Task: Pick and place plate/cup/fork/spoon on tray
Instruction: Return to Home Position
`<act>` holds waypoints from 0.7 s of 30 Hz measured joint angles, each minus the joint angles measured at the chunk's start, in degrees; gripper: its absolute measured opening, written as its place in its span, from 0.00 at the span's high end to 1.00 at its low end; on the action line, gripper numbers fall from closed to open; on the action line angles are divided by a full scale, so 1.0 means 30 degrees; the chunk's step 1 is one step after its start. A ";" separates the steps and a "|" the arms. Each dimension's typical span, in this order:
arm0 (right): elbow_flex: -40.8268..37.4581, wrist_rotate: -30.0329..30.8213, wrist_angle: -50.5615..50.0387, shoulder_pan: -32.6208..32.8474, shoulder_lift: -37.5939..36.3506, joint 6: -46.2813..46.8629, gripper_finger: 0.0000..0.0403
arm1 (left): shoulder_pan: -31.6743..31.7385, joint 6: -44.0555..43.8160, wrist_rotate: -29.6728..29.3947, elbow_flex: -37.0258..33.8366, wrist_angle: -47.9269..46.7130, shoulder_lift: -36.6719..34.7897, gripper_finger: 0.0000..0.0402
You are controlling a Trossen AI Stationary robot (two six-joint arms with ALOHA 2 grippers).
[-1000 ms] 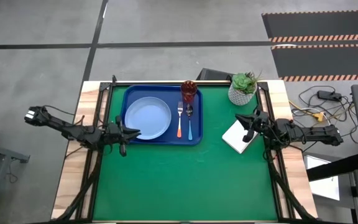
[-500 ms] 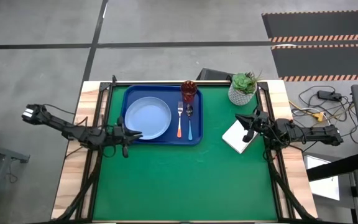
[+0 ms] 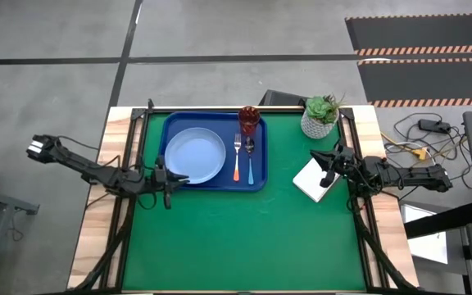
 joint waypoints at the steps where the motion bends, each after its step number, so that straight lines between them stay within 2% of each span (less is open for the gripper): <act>1: 0.0000 0.0000 -0.0004 0.0000 0.0000 -0.0004 0.98 | 0.0000 0.0000 0.0000 0.0000 -0.0002 0.0112 0.91; 21: 0.0000 0.0000 -0.0004 0.0007 0.0000 0.0003 0.98 | -0.0007 0.0000 0.0001 0.0000 0.0004 0.2612 0.91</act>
